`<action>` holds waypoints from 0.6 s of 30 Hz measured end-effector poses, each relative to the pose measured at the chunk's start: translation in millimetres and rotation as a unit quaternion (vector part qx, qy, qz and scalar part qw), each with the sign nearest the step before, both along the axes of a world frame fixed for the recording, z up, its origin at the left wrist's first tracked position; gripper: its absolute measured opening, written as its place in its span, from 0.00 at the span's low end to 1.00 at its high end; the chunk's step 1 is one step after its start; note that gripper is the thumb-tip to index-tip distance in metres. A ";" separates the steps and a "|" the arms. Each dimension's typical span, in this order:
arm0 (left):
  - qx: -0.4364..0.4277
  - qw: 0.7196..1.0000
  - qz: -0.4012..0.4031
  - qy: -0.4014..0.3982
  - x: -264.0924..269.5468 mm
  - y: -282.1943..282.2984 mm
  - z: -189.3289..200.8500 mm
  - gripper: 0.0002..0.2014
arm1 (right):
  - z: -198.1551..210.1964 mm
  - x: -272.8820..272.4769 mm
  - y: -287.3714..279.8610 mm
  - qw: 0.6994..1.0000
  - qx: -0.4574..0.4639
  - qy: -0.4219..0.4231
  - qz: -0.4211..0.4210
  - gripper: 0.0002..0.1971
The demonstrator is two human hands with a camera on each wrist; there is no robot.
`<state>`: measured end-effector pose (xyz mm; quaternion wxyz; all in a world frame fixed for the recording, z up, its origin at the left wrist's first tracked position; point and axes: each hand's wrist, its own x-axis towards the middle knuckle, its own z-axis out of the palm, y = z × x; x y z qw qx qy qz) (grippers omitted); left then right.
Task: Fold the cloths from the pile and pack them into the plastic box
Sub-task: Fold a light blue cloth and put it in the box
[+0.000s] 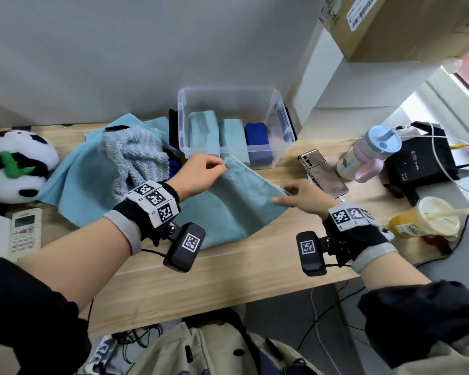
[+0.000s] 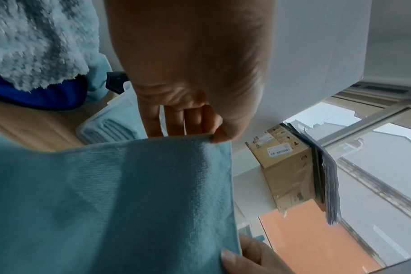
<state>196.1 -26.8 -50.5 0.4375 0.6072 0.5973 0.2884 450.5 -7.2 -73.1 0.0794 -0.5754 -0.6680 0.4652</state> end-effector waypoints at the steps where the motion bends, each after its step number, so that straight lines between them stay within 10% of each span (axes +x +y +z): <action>1: 0.002 1.000 0.014 -0.012 -3.4 1.6 2.3 0.15 | 5.0 0.7 3.1 0.999 0.019 0.029 -0.040 0.06; 10: 0.057 0.970 0.174 -0.163 -20.5 34.4 67.8 0.06 | 75.1 -30.6 43.4 0.940 0.189 0.224 -0.176 0.09; 18: 0.077 0.931 0.135 -0.331 -41.2 19.0 100.5 0.14 | 117.4 -43.9 36.5 0.858 0.170 0.458 -0.160 0.03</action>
